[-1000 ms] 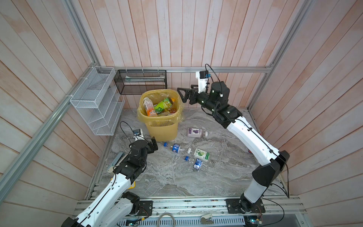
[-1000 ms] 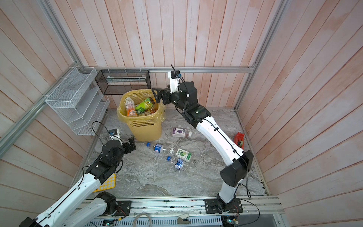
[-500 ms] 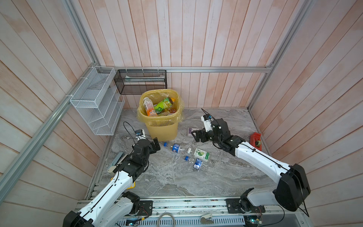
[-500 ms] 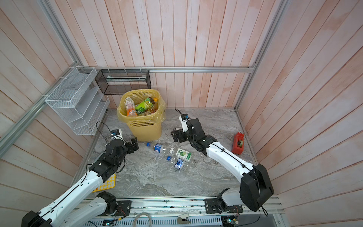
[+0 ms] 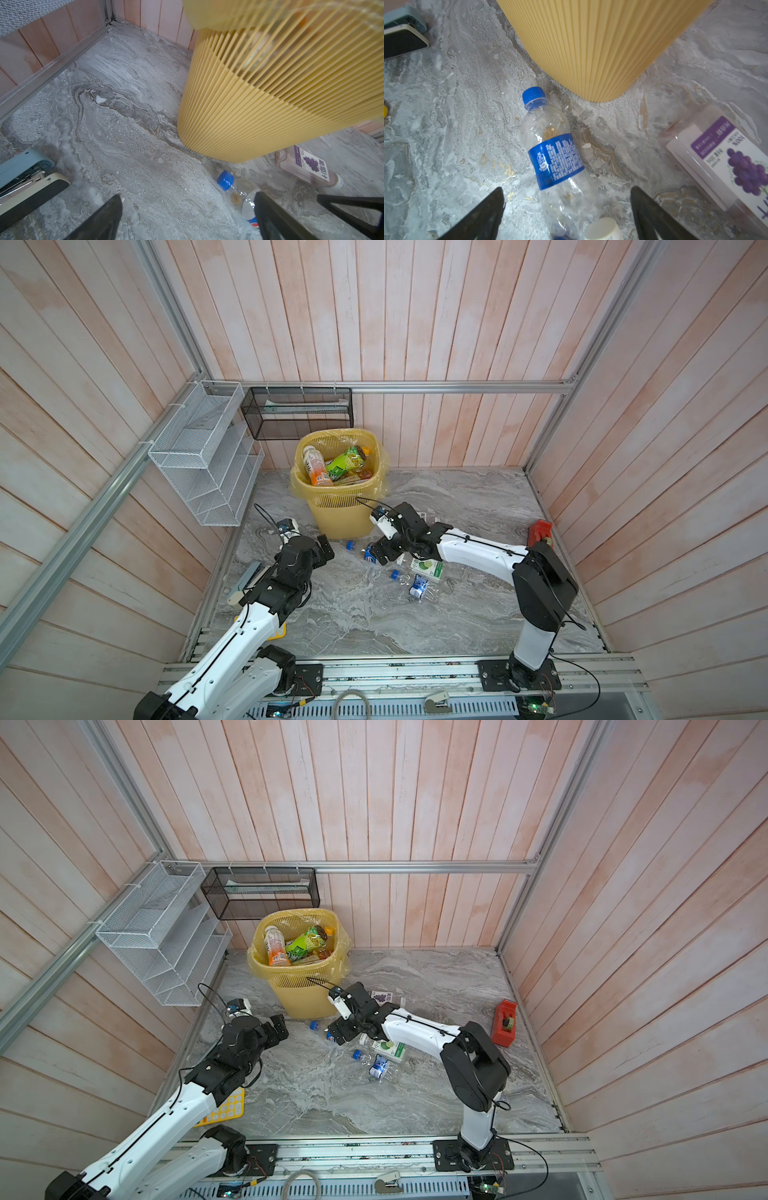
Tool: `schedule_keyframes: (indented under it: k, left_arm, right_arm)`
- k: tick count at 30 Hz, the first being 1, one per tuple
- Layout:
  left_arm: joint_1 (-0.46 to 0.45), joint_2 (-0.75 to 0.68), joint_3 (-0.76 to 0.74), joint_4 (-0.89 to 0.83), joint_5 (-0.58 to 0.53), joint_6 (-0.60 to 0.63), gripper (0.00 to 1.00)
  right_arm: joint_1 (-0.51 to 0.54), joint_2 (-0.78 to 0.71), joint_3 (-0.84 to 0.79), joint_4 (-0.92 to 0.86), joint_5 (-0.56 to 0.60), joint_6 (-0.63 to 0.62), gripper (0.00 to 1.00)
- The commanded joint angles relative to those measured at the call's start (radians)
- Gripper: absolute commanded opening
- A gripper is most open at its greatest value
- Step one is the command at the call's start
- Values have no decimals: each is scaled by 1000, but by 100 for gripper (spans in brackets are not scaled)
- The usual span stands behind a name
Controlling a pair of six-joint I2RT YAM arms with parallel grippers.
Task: Throw the plastic bottles in the bin
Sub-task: 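Move the right gripper down to the clear blue-label bottle near the bin, then close the right gripper on the blue-cap clear bottle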
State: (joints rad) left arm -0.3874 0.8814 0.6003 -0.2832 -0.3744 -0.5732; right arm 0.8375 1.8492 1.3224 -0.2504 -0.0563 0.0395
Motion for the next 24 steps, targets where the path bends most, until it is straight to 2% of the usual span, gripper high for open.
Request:
schedule_keyframes:
  k: [1, 8, 14, 18, 24]
  left_arm:
    - [7, -27, -22, -28, -10, -7, 100]
    - [9, -18, -14, -49, -14, 13, 100]
    - [13, -17, -17, -51, -15, 18, 100]
    - [17, -18, -16, -56, -18, 13, 100]
    - [23, -29, -20, -68, -30, 6, 100]
  right_arm:
    - [23, 62, 63, -78, 43, -65, 95]
    - [62, 186, 155, -146, 64, -101, 90]
    - [72, 207, 160, -169, 70, -110, 75]
    - [72, 159, 130, -144, 56, -100, 53]
    - [73, -64, 3, -29, 15, -49, 48]
